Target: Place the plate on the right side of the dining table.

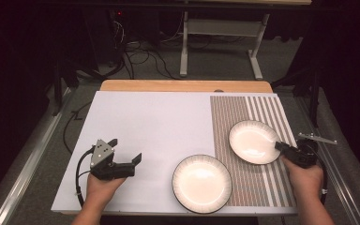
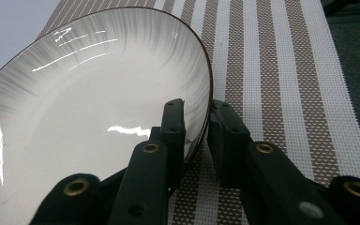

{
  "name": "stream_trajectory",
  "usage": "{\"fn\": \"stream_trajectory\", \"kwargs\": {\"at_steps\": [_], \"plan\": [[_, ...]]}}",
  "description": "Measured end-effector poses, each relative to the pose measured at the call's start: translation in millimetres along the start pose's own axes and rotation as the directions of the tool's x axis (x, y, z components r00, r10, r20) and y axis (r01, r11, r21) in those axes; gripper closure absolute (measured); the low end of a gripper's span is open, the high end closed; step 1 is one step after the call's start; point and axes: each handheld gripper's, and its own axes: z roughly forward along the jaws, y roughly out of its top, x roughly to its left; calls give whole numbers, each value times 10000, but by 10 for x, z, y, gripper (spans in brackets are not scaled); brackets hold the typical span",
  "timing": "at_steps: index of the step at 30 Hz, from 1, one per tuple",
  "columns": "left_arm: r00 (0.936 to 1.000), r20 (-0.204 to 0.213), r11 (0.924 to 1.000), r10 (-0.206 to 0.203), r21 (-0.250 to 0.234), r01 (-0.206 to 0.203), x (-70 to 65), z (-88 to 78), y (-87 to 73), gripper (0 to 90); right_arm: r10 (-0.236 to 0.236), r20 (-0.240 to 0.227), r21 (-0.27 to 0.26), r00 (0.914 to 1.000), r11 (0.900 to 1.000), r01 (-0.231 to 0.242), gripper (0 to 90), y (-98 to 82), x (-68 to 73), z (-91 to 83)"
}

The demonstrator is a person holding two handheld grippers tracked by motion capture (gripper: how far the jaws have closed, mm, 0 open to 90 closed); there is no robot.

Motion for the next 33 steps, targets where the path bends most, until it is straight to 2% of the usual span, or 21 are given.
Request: {"fn": "stream_trajectory", "kwargs": {"at_steps": [2,3,4,5,7,9,10,13,14,16,17,18,19,20,21,22,26,27,28,29,33], "plan": [[10000,27,10000,-21,-21,21,5,-10,-1,5,-25,76,-195,10000,9998,26,757,2,-7,-33],[10000,79,10000,-61,5,61,10,-16,-2,5,-160,112,-512,9998,9986,165,714,9,-8,-92],[10000,79,10000,-61,5,61,10,-16,-2,5,-160,112,-512,9998,9986,165,714,9,-8,-92],[9998,182,9999,-118,62,117,16,-19,-4,5,-385,34,-753,9993,9964,386,662,13,1,-147],[9997,194,9999,-115,80,113,17,-20,-4,5,-587,84,-817,9982,9949,591,630,16,19,-180],[9997,223,9999,-97,62,96,15,-21,0,5,-1245,195,-1247,9920,9842,1259,538,20,112,-278],[9997,223,9999,-97,62,96,15,-21,0,5,-1245,195,-1247,9920,9842,1259,538,20,112,-278],[9996,270,10000,-56,64,54,5,-22,6,5,-1746,-77,-1543,9846,9731,1713,483,12,246,-332],[9995,310,10000,32,68,-34,-9,-26,9,5,-2096,-106,-1676,9777,9643,2049,452,-9,361,-354],[9995,325,10000,65,51,-67,-15,-30,12,5,-2257,-186,-1742,9740,9600,2192,436,-18,416,-361],[9994,347,10000,90,35,-92,-19,-33,14,5,-2490,-554,-1882,9669,9537,2348,397,-29,520,-381],[9993,363,9999,108,38,-110,-21,-37,17,5,-2490,-554,-1882,9669,9537,2348,397,-29,520,-381],[9992,380,9999,113,22,-114,-24,-42,18,5,-2622,-754,-2005,9621,9491,2430,375,-33,571,-391],[9991,414,9999,107,-4,-107,-27,-46,19,5,-2776,-1200,-2176,9532,9441,2476,325,-51,690,-422],[9989,453,9999,136,-41,-135,-34,-59,25,5,-2941,-1320,-2241,9466,9391,2605,300,-60,756,-439],[9989,453,9999,136,-41,-135,-34,-59,25,5,-2941,-1320,-2241,9466,9391,2605,300,-60,756,-439],[9985,523,9997,185,-145,-178,-54,-89,37,5,-3555,-1752,-2678,9181,9146,3030,199,-94,1019,-514],[9984,530,9997,209,-162,-201,-61,-96,39,5,-3850,-1861,-2783,9040,9030,3273,148,-110,1123,-545],[9982,555,9995,240,-200,-229,-66,-100,42,5,-3850,-1861,-2783,9040,9030,3273,148,-110,1123,-545],[9979,609,9995,224,-245,-210,-70,-103,46,5,-3971,-2081,-2944,8939,8969,3299,85,-129,1195,-574],[9975,681,9996,195,-229,-180,-77,-98,49,5,-4017,-2294,-3083,8866,8940,3253,5,-156,1277,-609]]}}
